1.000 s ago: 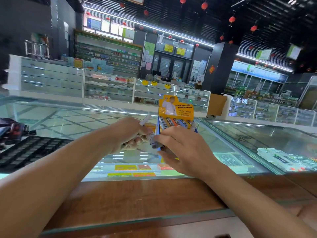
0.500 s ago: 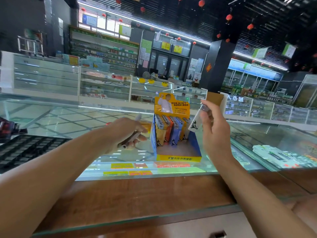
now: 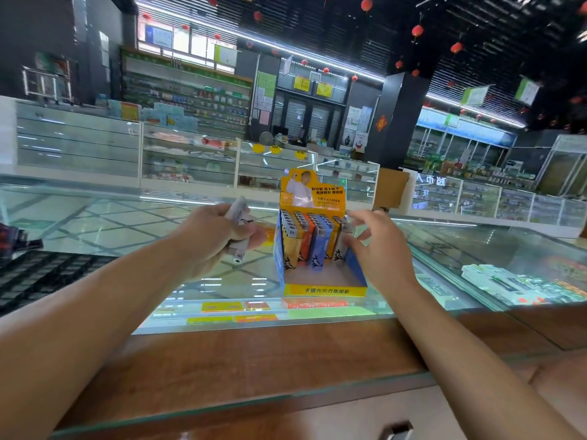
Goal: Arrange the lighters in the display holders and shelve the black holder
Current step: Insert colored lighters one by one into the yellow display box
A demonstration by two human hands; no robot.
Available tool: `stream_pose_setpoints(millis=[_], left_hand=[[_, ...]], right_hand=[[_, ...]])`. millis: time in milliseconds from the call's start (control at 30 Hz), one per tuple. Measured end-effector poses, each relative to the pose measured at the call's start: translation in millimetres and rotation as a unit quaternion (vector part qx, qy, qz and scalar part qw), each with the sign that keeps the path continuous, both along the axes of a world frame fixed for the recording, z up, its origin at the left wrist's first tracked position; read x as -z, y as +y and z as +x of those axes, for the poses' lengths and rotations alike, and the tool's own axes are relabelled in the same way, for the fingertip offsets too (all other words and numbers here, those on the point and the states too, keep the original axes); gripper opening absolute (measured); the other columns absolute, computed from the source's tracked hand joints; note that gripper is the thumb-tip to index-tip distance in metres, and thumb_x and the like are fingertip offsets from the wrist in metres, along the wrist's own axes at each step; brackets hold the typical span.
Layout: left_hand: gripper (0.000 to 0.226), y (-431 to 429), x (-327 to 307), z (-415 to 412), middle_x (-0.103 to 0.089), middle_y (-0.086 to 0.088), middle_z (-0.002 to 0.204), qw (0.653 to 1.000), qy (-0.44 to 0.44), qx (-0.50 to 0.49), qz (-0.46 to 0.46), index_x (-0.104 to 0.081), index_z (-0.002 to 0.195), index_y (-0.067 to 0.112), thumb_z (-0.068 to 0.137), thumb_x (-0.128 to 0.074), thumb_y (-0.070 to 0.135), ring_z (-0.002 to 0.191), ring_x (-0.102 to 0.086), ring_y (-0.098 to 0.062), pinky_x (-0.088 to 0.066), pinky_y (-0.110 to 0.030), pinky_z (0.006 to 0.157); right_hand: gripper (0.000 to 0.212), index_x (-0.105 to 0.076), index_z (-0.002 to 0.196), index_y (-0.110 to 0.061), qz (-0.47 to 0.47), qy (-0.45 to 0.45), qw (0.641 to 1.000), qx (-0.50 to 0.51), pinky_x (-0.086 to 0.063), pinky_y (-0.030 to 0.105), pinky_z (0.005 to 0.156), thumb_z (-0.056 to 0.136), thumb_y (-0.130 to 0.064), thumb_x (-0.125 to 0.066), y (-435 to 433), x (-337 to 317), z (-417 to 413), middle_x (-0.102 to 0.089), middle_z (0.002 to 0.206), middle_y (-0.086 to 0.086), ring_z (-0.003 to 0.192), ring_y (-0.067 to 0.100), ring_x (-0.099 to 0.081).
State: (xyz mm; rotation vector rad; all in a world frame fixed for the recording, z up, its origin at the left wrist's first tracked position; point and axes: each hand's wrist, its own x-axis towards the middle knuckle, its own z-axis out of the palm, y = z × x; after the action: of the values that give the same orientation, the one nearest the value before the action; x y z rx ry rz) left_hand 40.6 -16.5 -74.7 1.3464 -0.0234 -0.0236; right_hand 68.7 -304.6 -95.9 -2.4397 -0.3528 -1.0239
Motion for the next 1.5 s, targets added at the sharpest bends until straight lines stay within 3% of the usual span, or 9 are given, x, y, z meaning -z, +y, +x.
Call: stream_pose_setpoints(millis=[133,300,467,600,767,1000,1300,1433,1500], left_hand=[[0.02,-4,-1,-8,-0.08,-0.011,0.102,0.997,-0.02,0.025,0.077,-0.059,0.122,0.004,0.103,-0.06,0.011,0.093,-0.079,-0.026,-0.066,-0.048,0.068],[0.02,-10,-4,-11,-0.075,-0.016,0.091,0.991,-0.052,0.014,0.125,-0.056,0.12,0.012,0.11,-0.05,0.027,0.072,-0.078,-0.023,-0.059,-0.032,0.05],[0.018,-8,-9,-13,-0.073,-0.024,0.101,0.994,-0.072,0.056,0.057,-0.054,0.125,0.017,0.111,-0.044,0.012,0.092,-0.078,-0.034,-0.065,-0.053,0.073],[0.011,-8,-13,-6,-0.081,-0.003,0.086,0.976,-0.137,-0.02,0.167,-0.056,0.113,0.023,0.112,-0.045,0.022,0.079,-0.071,-0.017,-0.051,-0.039,0.076],[0.013,-15,-10,-4,-0.067,-0.01,0.091,0.992,-0.1,-0.021,0.078,-0.061,0.099,0.018,0.108,-0.052,0.017,0.086,-0.064,-0.025,-0.056,-0.051,0.092],[0.009,-27,0,-4,-0.074,-0.002,0.077,0.987,-0.13,0.035,0.088,-0.061,0.099,0.007,0.105,-0.059,0.014,0.069,-0.066,-0.015,-0.048,-0.03,0.061],[0.024,-15,4,1,-0.054,-0.001,0.067,0.973,-0.162,0.008,0.167,-0.061,0.108,0.007,0.095,-0.075,0.022,0.05,-0.041,-0.008,-0.034,-0.019,0.045],[0.022,-16,5,4,-0.067,-0.003,0.075,0.957,-0.181,-0.017,0.228,-0.068,0.098,0.014,0.095,-0.074,0.035,0.043,-0.04,-0.004,-0.032,-0.022,0.048],[0.023,-17,5,4,-0.065,-0.004,0.073,0.974,-0.144,-0.017,0.177,-0.065,0.1,0.017,0.103,-0.061,0.04,0.042,-0.039,-0.006,-0.029,-0.022,0.044]], right_hand=[[0.011,-0.068,0.106,-0.03,-0.017,-0.03,0.999,0.026,-0.053,0.038,0.069,0.099,-0.023,-0.07,2,-1,-4,-0.06,0.111,-0.01,0.082,0.006,-0.06],[0.009,-0.065,0.104,-0.025,0.029,-0.104,0.994,-0.031,-0.055,0.04,0.066,0.102,-0.017,-0.061,11,-3,-12,-0.061,0.103,-0.013,0.084,0.006,-0.061],[0.011,-0.064,0.104,-0.021,0.017,-0.12,0.986,-0.115,-0.053,0.036,0.065,0.102,-0.01,-0.061,24,-3,-25,-0.064,0.096,-0.012,0.083,0.008,-0.062],[0.011,-0.062,0.104,-0.027,-0.002,-0.093,0.985,-0.147,-0.053,0.043,0.064,0.103,-0.016,-0.06,33,0,-26,-0.063,0.089,-0.016,0.077,0.012,-0.062],[0.004,-0.063,0.105,-0.032,-0.005,-0.043,0.982,-0.182,-0.055,0.036,0.066,0.102,-0.034,-0.062,42,3,-32,-0.065,0.087,-0.019,0.079,0.01,-0.064],[0.039,-0.063,0.104,-0.027,-0.019,-0.017,0.977,-0.212,-0.056,0.036,0.067,0.091,-0.063,-0.067,51,2,-43,-0.068,0.081,-0.015,0.076,0.013,-0.067],[0.013,-0.068,0.11,-0.023,0.065,0.007,0.976,-0.209,-0.058,0.032,0.078,0.098,-0.026,-0.073,51,0,-41,-0.071,0.093,-0.016,0.09,0.012,-0.069],[0.013,-0.068,0.115,-0.014,0.108,-0.087,0.97,-0.201,-0.051,0.019,0.084,0.104,-0.012,-0.063,47,-7,-43,-0.067,0.104,-0.006,0.098,0.011,-0.066],[0.019,-0.068,0.12,-0.013,0.122,-0.134,0.97,-0.163,-0.05,0.023,0.086,0.107,-0.008,-0.056,40,-11,-38,-0.063,0.109,-0.001,0.101,0.012,-0.063]])
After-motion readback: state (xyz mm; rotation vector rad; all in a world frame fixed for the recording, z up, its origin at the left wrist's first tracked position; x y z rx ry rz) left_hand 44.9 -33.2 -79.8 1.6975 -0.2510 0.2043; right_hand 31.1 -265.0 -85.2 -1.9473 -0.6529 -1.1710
